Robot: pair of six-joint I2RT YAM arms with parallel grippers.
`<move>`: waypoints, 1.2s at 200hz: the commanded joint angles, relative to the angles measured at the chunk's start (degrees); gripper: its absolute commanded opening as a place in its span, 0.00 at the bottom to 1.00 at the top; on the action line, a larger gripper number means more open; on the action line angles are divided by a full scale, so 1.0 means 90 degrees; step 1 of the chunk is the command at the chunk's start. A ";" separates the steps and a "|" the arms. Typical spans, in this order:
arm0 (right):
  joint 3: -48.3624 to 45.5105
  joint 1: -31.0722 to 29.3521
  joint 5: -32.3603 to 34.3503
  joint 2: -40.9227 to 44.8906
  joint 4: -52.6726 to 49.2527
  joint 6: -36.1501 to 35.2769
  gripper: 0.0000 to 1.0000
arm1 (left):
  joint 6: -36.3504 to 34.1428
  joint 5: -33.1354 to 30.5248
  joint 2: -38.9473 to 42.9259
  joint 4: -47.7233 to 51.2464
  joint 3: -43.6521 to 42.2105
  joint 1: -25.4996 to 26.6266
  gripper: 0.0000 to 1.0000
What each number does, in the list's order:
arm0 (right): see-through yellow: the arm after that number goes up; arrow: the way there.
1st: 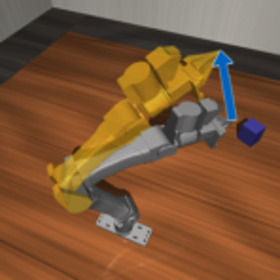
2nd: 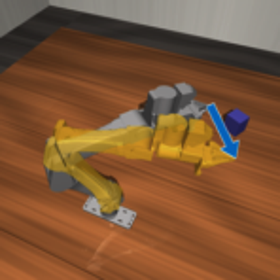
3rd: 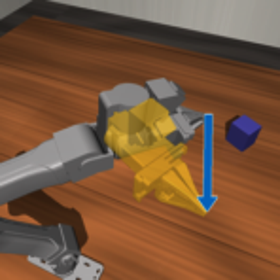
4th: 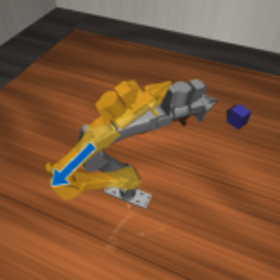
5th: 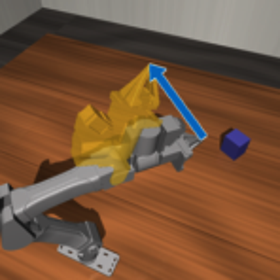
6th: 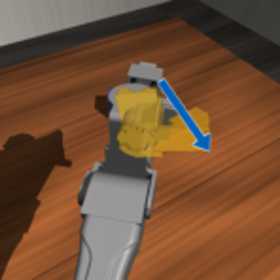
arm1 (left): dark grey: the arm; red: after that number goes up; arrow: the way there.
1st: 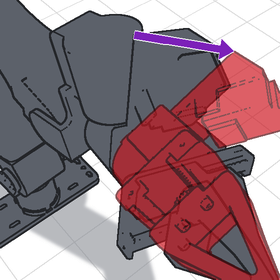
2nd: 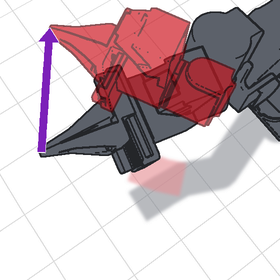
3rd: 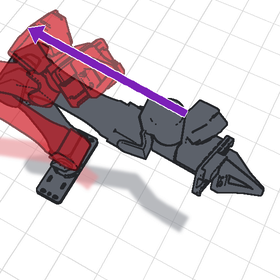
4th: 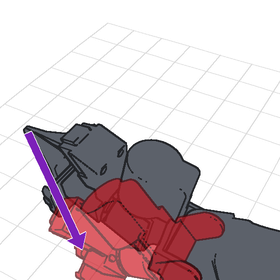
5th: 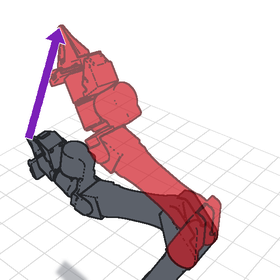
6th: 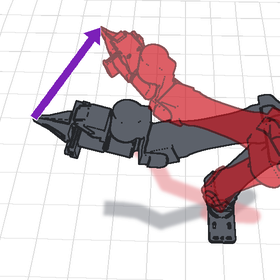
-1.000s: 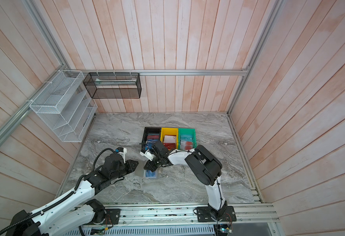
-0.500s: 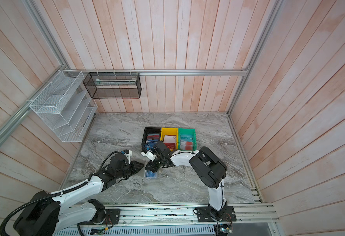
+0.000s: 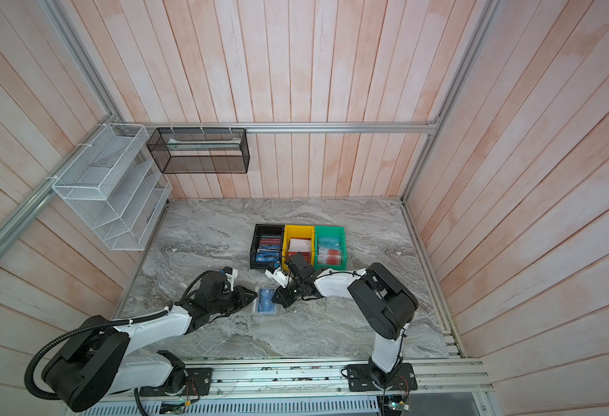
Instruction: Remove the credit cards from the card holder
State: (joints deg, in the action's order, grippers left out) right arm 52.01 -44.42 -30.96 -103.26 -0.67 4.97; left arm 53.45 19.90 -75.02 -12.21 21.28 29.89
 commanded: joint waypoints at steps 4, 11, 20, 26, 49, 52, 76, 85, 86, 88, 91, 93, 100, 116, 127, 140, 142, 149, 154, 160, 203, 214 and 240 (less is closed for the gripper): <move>-0.0181 0.0035 0.0214 0.0050 -0.0160 0.0050 0.12 | -0.0001 0.0192 -0.0108 -0.0284 -0.0118 -0.0054 0.27; -0.0207 0.0051 0.0193 0.0030 -0.0127 0.0053 0.12 | -0.0011 0.0201 -0.0130 -0.0266 -0.0133 -0.0074 0.28; -0.0223 0.0043 0.0195 -0.0009 -0.0101 0.0069 0.12 | -0.0025 0.0231 -0.0150 -0.0265 -0.0150 -0.0093 0.29; -0.0232 0.0039 0.0179 -0.0034 -0.0081 0.0081 0.12 | -0.0055 0.0265 -0.0160 -0.0251 -0.0157 -0.0115 0.30; -0.0271 0.0043 0.0169 -0.0131 -0.0032 0.0130 0.12 | -0.0161 0.0341 -0.0138 -0.0147 -0.0203 -0.0199 0.33; -0.0271 0.0043 0.0162 -0.0144 -0.0033 0.0137 0.12 | -0.0167 0.0364 -0.0148 -0.0155 -0.0214 -0.0212 0.33; -0.0292 0.0047 0.0159 -0.0239 0.0005 0.0131 0.12 | -0.0163 0.0614 -0.0316 -0.0444 -0.0348 -0.0361 0.33; -0.0291 0.0044 0.0149 -0.0279 0.0001 0.0138 0.12 | -0.0148 0.0683 -0.0416 -0.0600 -0.0354 -0.0372 0.33; -0.0295 0.0044 0.0144 -0.0281 0.0003 0.0135 0.12 | -0.0148 0.0691 -0.0430 -0.0608 -0.0353 -0.0372 0.33; -0.0292 0.0041 0.0145 -0.0288 0.0005 0.0139 0.12 | -0.0143 0.0717 -0.0459 -0.0626 -0.0353 -0.0372 0.33; -0.0282 0.0048 0.0145 -0.0301 -0.0008 0.0133 0.12 | -0.0139 0.0730 -0.0493 -0.0663 -0.0345 -0.0372 0.33; -0.0281 0.0045 0.0143 -0.0310 -0.0012 0.0132 0.12 | -0.0138 0.0753 -0.0524 -0.0677 -0.0343 -0.0372 0.33; -0.0271 0.0043 0.0131 -0.0340 -0.0006 0.0135 0.12 | -0.0129 0.0807 -0.0618 -0.0762 -0.0334 -0.0372 0.33; -0.0253 0.0043 0.0062 -0.0390 0.0042 0.0169 0.12 | -0.0082 0.0865 -0.0808 -0.0948 -0.0352 -0.0372 0.33; -0.0233 0.0043 0.0023 -0.0429 0.0046 0.0189 0.12 | -0.0061 0.0878 -0.0924 -0.1037 -0.0352 -0.0372 0.33; -0.0216 0.0034 -0.0010 -0.0469 0.0054 0.0204 0.11 | -0.0050 0.0938 -0.1004 -0.1135 -0.0351 -0.0372 0.33; -0.0216 0.0034 -0.0015 -0.0474 0.0050 0.0206 0.11 | -0.0043 0.0942 -0.1016 -0.1149 -0.0352 -0.0372 0.33; -0.0223 0.0034 -0.0016 -0.0484 0.0063 0.0214 0.11 | -0.0031 0.0968 -0.1034 -0.1197 -0.0362 -0.0372 0.33; -0.0229 0.0034 -0.0017 -0.0489 0.0069 0.0217 0.11 | -0.0031 0.0964 -0.1044 -0.1205 -0.0362 -0.0372 0.33; -0.0241 0.0034 -0.0026 -0.0497 0.0077 0.0219 0.11 | -0.0031 0.0971 -0.1039 -0.1210 -0.0356 -0.0372 0.33; -0.0244 0.0034 -0.0063 -0.0519 0.0100 0.0238 0.11 | -0.0060 0.0926 -0.0988 -0.1111 -0.0386 -0.0372 0.33; -0.0254 0.0032 -0.0069 -0.0528 0.0095 0.0239 0.11 | -0.0060 0.0926 -0.0960 -0.1090 -0.0423 -0.0372 0.33; -0.0290 0.0027 -0.0087 -0.0547 0.0108 0.0256 0.11 | -0.0031 0.0836 -0.0834 -0.1062 -0.0561 -0.0382 0.30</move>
State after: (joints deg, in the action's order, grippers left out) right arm 50.94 -43.83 -33.58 -105.12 4.36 6.55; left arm 53.19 28.05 -83.20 -23.64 18.35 26.63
